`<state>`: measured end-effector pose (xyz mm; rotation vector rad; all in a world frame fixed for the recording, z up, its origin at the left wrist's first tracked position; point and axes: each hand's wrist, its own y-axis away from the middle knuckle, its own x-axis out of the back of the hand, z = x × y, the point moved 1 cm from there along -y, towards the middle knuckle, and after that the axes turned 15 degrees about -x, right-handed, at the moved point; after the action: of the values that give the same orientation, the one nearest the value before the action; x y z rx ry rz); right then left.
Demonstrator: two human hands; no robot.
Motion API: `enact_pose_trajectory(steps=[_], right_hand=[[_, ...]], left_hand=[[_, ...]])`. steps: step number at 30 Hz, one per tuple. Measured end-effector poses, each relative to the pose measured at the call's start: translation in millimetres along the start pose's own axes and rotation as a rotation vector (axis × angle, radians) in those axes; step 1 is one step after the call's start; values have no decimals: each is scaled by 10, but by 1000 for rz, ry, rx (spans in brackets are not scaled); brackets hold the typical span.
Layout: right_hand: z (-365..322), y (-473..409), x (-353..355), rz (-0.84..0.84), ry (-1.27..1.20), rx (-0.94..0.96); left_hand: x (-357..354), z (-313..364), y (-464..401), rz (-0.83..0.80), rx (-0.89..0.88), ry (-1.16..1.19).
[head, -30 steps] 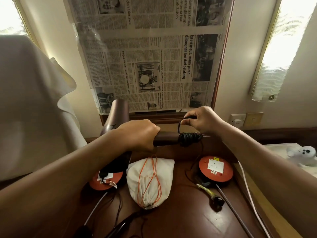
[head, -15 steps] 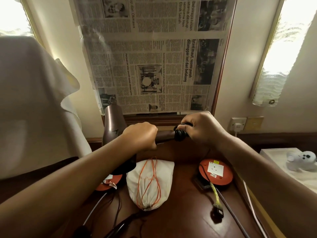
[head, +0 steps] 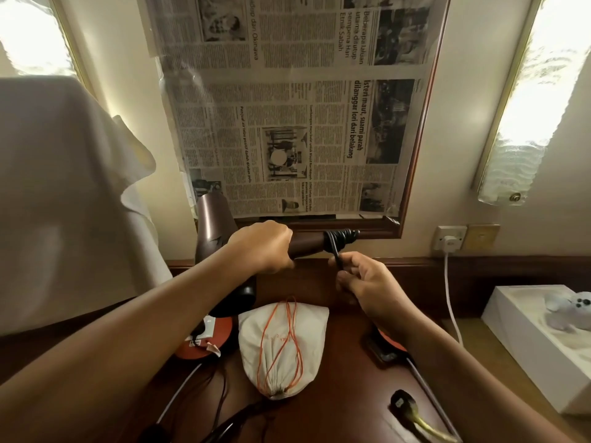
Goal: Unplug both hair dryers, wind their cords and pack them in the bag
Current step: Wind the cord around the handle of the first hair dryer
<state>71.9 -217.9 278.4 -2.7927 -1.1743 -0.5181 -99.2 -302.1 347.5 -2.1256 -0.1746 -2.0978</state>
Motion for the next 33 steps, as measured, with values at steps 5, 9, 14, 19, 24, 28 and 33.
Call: enact_pose_trajectory(steps=[5, 9, 14, 19, 24, 28, 33], right_hand=[[25, 5, 9, -168, -218, -162], [54, -5, 23, -234, -261, -188], [207, -22, -17, -304, -484, -201], [190, -13, 40, -160, -381, -26], [102, -42, 124, -130, -288, 65], [91, -106, 209, -398, -442, 53], [-22, -359, 507, -546, -112, -192]], left_hand=[[-7, 22, -15, -5, -7, 25], [-11, 3, -32, -7, -6, 87], [55, 3, -28, 10, -49, 214], [48, -14, 39, 8, -115, 279], [56, -39, 113, 20, -165, 344], [77, 0, 162, -18, -219, 361], [36, 48, 203, -88, -300, 253]])
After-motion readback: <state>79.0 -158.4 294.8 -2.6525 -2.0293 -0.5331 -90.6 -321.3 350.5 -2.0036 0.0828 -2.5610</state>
